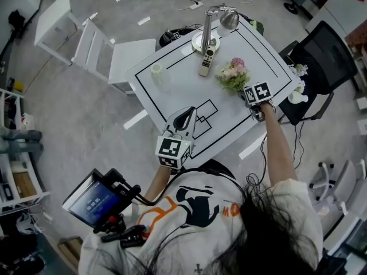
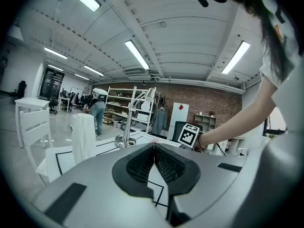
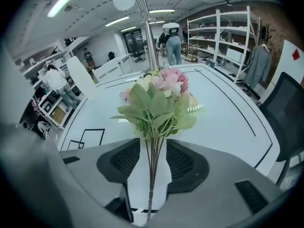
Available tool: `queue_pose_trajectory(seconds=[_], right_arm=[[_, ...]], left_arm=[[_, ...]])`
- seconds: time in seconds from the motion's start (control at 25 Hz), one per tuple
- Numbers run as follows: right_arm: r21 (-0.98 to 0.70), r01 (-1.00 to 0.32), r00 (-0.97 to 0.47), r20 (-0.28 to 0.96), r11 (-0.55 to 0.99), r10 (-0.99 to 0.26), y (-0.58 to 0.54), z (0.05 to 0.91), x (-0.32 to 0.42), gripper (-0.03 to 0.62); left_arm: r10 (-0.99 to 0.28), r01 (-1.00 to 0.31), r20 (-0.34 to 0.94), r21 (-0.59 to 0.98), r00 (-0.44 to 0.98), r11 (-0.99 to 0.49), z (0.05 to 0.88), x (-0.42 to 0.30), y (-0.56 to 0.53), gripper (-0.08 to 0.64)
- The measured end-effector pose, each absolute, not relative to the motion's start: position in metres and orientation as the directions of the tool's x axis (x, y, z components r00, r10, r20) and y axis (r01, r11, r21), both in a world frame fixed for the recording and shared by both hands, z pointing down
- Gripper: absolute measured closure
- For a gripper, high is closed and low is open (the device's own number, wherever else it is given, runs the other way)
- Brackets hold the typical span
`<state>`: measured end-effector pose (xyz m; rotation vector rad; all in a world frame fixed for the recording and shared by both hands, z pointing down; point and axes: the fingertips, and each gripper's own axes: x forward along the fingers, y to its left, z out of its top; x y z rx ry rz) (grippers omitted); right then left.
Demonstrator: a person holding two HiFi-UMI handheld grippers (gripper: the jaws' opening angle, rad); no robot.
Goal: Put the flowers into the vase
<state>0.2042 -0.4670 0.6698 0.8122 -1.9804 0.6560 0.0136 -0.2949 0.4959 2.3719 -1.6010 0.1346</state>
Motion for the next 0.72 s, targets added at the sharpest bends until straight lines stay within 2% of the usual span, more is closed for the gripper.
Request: queue_pose_trajectory(seconds=[0.2,0.36,0.52,0.72], right_arm=[[-0.145,-0.736,-0.386,0.892,0.661,-0.234,-0.474,0.682,0.2,0.416],[-0.176,-0.733,-0.4,0.893,0.657,-0.207,-0.477,0.684,0.197,0.459],[-0.182,-0.748,-0.407,0.886,0.638,-0.224,-0.476,0.682,0.198,0.508],[-0.243,-0.776,-0.468,0.841,0.582,-0.272,-0.473,0.674,0.194,0.531]], left_arm=[[-0.905,-0.933,0.24,0.171,0.351,-0.317,0.498,0.01,-0.297,0.549],[-0.911,-0.94,0.245,0.171,0.331,-0.295,0.499,0.007,-0.297,0.549],[-0.915,-0.944,0.249,0.171,0.319,-0.283,0.501,0.006,-0.297,0.549],[-0.917,-0.946,0.245,0.164,0.315,-0.281,0.499,0.006,-0.297,0.549]])
